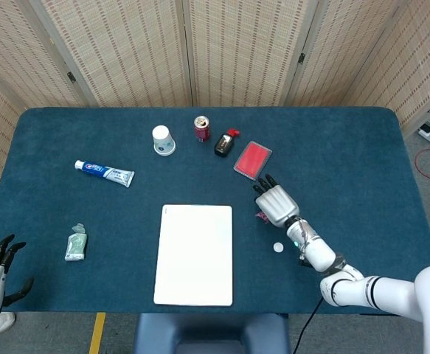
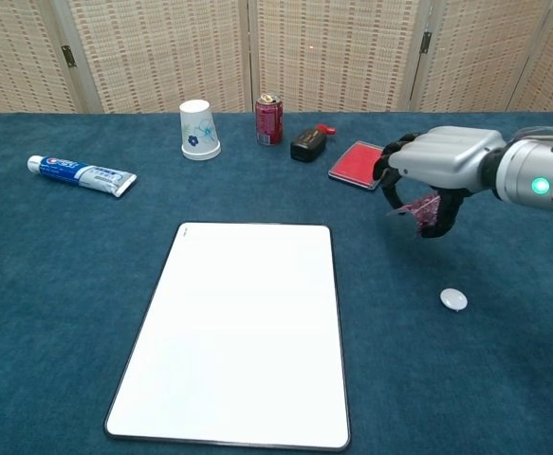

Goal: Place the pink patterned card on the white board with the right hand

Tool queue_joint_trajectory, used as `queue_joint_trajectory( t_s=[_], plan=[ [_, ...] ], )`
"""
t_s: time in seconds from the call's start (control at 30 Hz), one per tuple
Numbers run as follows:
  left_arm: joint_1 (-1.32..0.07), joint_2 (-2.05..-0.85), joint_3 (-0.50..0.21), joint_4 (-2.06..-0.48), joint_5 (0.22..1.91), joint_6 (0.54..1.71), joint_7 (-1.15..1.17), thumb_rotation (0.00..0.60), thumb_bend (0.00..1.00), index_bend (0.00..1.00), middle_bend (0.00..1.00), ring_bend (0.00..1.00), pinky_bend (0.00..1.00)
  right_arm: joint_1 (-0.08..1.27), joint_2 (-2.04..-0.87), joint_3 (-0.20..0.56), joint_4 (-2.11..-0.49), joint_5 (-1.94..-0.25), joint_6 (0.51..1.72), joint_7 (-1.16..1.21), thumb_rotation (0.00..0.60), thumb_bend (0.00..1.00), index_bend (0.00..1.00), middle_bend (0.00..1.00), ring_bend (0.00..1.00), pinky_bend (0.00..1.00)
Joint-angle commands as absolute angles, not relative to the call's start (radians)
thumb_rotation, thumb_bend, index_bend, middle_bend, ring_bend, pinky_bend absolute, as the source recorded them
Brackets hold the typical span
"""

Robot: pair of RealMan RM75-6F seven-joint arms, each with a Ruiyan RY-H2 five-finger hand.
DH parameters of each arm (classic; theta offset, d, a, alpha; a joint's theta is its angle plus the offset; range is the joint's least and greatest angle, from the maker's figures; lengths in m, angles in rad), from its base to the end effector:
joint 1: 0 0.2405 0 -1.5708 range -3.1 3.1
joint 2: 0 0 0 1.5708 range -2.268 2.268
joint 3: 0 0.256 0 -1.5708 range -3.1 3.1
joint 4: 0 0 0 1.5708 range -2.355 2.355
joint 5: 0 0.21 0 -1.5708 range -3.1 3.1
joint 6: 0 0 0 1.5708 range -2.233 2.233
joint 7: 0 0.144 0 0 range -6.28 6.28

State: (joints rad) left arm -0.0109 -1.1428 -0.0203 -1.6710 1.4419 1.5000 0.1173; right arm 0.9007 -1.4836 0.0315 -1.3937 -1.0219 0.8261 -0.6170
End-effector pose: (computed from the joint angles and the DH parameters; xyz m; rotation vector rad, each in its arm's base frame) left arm -0.3184 0.1504 0.1469 -1.3219 -0.9601 -0.7815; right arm -0.1633 -0.3663 -0.0167 2.1112 -0.5480 0.5264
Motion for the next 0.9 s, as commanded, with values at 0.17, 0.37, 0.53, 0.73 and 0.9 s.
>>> queue_joint_trajectory(
  t_s=[0.17, 0.37, 0.53, 0.73, 0.9],
  plan=[
    [-0.005, -1.137, -0.019, -1.675, 1.443, 1.509, 0.116, 0.600, 0.34, 0.22, 0.12, 0.17, 0.00, 0.954, -1.539, 0.060, -1.459, -1.039, 0.814, -0.674, 0.600, 0.25, 0.44, 0.17, 0.03, 0.00],
    [0.003, -1.132, -0.016, -1.676, 1.445, 1.518, 0.110, 0.600, 0.34, 0.22, 0.12, 0.17, 0.00, 1.006, -1.602, 0.076, -1.448, -1.004, 0.789, -0.736, 0.600, 0.25, 0.37, 0.15, 0.02, 0.00],
    [0.008, -1.129, -0.015, -1.671, 1.443, 1.520, 0.102, 0.600, 0.34, 0.22, 0.12, 0.17, 0.00, 1.039, -1.633, 0.087, -1.446, -0.970, 0.784, -0.774, 0.600, 0.25, 0.27, 0.14, 0.01, 0.00],
    [0.010, -1.130, -0.014, -1.665, 1.443, 1.520, 0.095, 0.600, 0.34, 0.22, 0.12, 0.17, 0.00, 1.059, -1.643, 0.080, -1.457, -0.944, 0.787, -0.802, 0.600, 0.25, 0.17, 0.13, 0.01, 0.00],
    [0.007, -1.131, -0.014, -1.663, 1.447, 1.516, 0.093, 0.600, 0.34, 0.22, 0.12, 0.17, 0.00, 1.058, -1.633, 0.071, -1.478, -0.932, 0.805, -0.806, 0.600, 0.25, 0.05, 0.12, 0.01, 0.00]
  ],
)
